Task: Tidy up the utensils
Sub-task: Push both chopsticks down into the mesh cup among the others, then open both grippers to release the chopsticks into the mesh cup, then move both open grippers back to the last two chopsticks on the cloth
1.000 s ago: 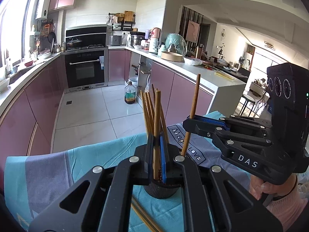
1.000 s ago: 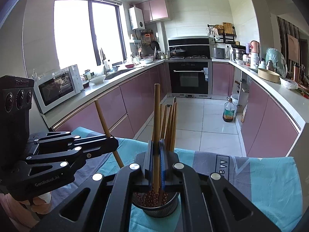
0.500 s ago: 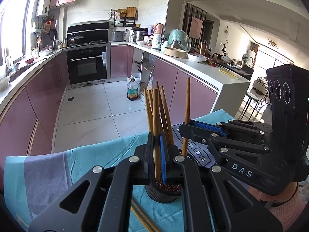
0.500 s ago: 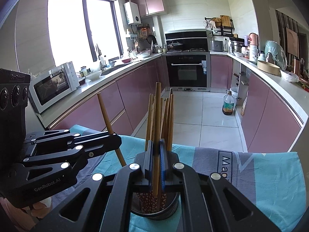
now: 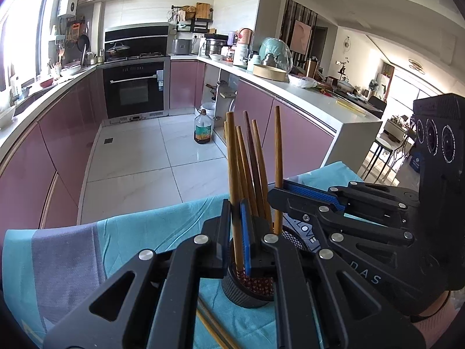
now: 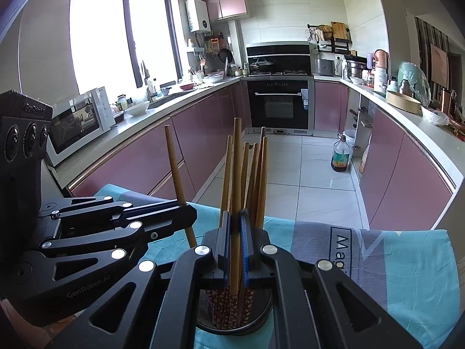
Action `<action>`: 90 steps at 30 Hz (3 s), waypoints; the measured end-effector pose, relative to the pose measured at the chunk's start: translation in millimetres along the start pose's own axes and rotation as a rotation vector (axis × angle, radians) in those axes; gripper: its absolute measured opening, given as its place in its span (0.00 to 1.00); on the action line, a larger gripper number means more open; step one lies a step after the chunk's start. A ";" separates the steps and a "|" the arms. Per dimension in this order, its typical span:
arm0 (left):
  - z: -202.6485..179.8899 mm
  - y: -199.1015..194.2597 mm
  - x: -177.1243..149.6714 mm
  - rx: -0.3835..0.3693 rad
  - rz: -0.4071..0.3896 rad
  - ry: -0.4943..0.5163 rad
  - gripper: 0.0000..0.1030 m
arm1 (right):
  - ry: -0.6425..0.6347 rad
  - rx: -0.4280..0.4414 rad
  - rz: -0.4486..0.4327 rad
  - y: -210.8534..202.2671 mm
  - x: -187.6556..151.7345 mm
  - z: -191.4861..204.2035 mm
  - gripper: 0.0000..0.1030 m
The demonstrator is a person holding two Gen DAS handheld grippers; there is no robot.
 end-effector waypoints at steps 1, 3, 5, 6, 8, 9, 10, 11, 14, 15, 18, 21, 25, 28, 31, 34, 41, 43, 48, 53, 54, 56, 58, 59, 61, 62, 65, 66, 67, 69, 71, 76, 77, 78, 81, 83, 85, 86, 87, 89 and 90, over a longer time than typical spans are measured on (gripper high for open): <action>0.5 2.0 -0.4 -0.001 0.003 -0.002 0.07 | -0.001 -0.004 0.001 0.1 -0.2 -0.3 0.06; 1.0 4.3 -2.3 0.000 0.007 -0.006 0.08 | 0.003 -0.004 0.002 0.7 -0.7 -0.4 0.06; 2.7 7.7 -3.9 -0.003 0.017 -0.010 0.08 | 0.002 -0.006 0.006 3.2 0.6 0.4 0.06; 4.1 9.6 -3.8 -0.004 0.021 -0.012 0.08 | 0.003 -0.006 0.008 4.1 0.7 1.6 0.06; 6.0 12.2 -5.5 -0.008 0.032 -0.017 0.08 | 0.003 -0.006 0.010 5.1 0.6 3.0 0.06; 6.9 13.8 -5.4 -0.007 0.034 -0.018 0.08 | 0.004 -0.008 0.010 5.2 0.5 2.6 0.06; 7.5 14.9 -6.2 -0.008 0.036 -0.019 0.08 | 0.006 -0.007 0.011 5.4 0.3 2.7 0.06; 8.2 15.9 -6.7 -0.008 0.037 -0.020 0.08 | 0.006 -0.006 0.011 5.1 0.1 3.3 0.06; 10.5 17.0 -7.9 -0.010 0.037 -0.026 0.08 | 0.009 -0.005 0.009 3.9 -1.1 3.3 0.06; 11.9 16.4 -8.5 -0.012 0.035 -0.029 0.11 | 0.010 -0.005 0.007 3.4 -1.5 3.5 0.06; 17.3 13.8 -11.5 -0.007 0.019 -0.037 0.21 | 0.018 -0.008 0.000 1.0 -3.9 2.2 0.20; 19.6 10.1 -13.4 0.004 0.007 -0.037 0.31 | 0.026 -0.003 -0.008 -2.5 -7.3 2.3 0.22; 24.3 2.9 -14.1 0.018 -0.017 -0.042 0.46 | 0.036 0.002 -0.025 -11.8 -12.3 2.6 0.31; 30.7 -4.7 -21.1 0.031 -0.035 -0.039 0.53 | 0.024 0.000 -0.040 -22.3 -14.3 6.9 0.36; 34.1 -12.9 -24.1 0.055 -0.059 -0.031 0.62 | 0.016 0.012 -0.063 -35.5 -15.4 12.0 0.43; 41.4 -21.5 -31.3 0.075 -0.075 -0.029 0.70 | -0.003 0.032 -0.078 -47.4 -18.2 22.2 0.45; 73.5 -38.8 -61.2 0.143 -0.076 -0.049 0.83 | -0.063 0.076 -0.028 -50.3 -47.9 48.7 0.53; 82.9 -41.1 -74.5 0.152 -0.061 -0.058 0.82 | -0.073 0.091 0.015 -42.4 -62.7 57.3 0.53; 104.9 -41.7 -105.9 0.183 -0.018 -0.078 0.82 | -0.062 0.138 0.118 -20.2 -102.0 77.3 0.52; 114.6 -34.7 -131.5 0.188 0.033 -0.094 0.81 | -0.047 0.171 0.190 -5.2 -125.4 92.7 0.45; 116.2 -32.8 -136.3 0.186 0.045 -0.096 0.81 | -0.042 0.175 0.198 -3.1 -128.2 94.7 0.45; 113.8 -25.9 -142.5 0.188 0.062 -0.097 0.81 | -0.036 0.178 0.212 0.3 -131.3 97.4 0.43; 111.6 -21.8 -148.4 0.189 0.079 -0.095 0.80 | -0.031 0.181 0.224 3.4 -136.0 100.0 0.42; 112.1 -20.6 -151.0 0.189 0.084 -0.095 0.80 | -0.032 0.179 0.230 4.8 -137.6 101.3 0.41; 110.2 -18.8 -155.9 0.193 0.095 -0.095 0.80 | -0.034 0.175 0.238 6.5 -142.6 103.5 0.41; 110.2 -17.2 -158.4 0.192 0.102 -0.096 0.80 | -0.031 0.177 0.241 6.8 -144.2 104.4 0.41; 107.9 -12.7 -164.9 0.191 0.123 -0.089 0.79 | -0.020 0.176 0.245 7.7 -147.0 103.8 0.41; 106.7 -10.8 -166.6 0.192 0.129 -0.084 0.78 | -0.015 0.175 0.244 6.5 -146.7 102.5 0.41; 105.5 -9.4 -168.8 0.192 0.133 -0.080 0.78 | -0.009 0.173 0.243 5.5 -147.8 99.9 0.41; 102.1 -5.3 -171.1 0.187 0.146 -0.074 0.75 | 0.004 0.167 0.239 3.9 -147.8 96.0 0.41; 100.9 -1.6 -175.1 0.189 0.160 -0.066 0.75 | 0.016 0.162 0.235 2.6 -148.3 91.3 0.41; 92.5 9.3 -182.9 0.175 0.195 -0.044 0.74 | 0.041 0.149 0.230 1.9 -149.3 80.9 0.41; 90.7 11.4 -183.5 0.174 0.200 -0.039 0.74 | 0.044 0.148 0.229 1.7 -149.4 79.0 0.41; 89.1 13.7 -184.4 0.176 0.206 -0.033 0.74 | 0.046 0.147 0.228 2.0 -149.1 78.2 0.41; 85.1 19.8 -188.3 0.180 0.224 -0.017 0.71 | 0.054 0.150 0.226 2.1 -149.5 74.6 0.41; 82.9 22.3 -191.6 0.175 0.235 -0.015 0.69 | 0.056 0.154 0.224 2.4 -149.1 75.2 0.41; 81.3 23.3 -191.9 0.173 0.235 -0.012 0.67 | 0.053 0.158 0.223 3.0 -148.0 75.4 0.41; 80.4 23.5 -192.5 0.172 0.236 -0.010 0.66 | 0.051 0.159 0.223 1.8 -148.5 74.6 0.41; 79.5 23.1 -192.9 0.167 0.237 -0.008 0.63 | 0.049 0.162 0.223 2.7 -148.0 75.0 0.41; 76.1 22.7 -193.7 0.161 0.240 -0.002 0.59 | 0.048 0.167 0.224 5.2 -147.0 76.3 0.41; 74.6 22.7 -193.6 0.157 0.241 0.001 0.56 | 0.046 0.169 0.225 6.6 -146.4 76.9 0.41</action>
Point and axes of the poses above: each gripper's, at about its wrist camera, not at the fingertips, and y roughly the way its jaws point, z to its left, x to its top, the point moved 9 cm from there along y, roughly the way its jaws point, and after that the axes turned 10 degrees about -y, right-handed, at the moved point
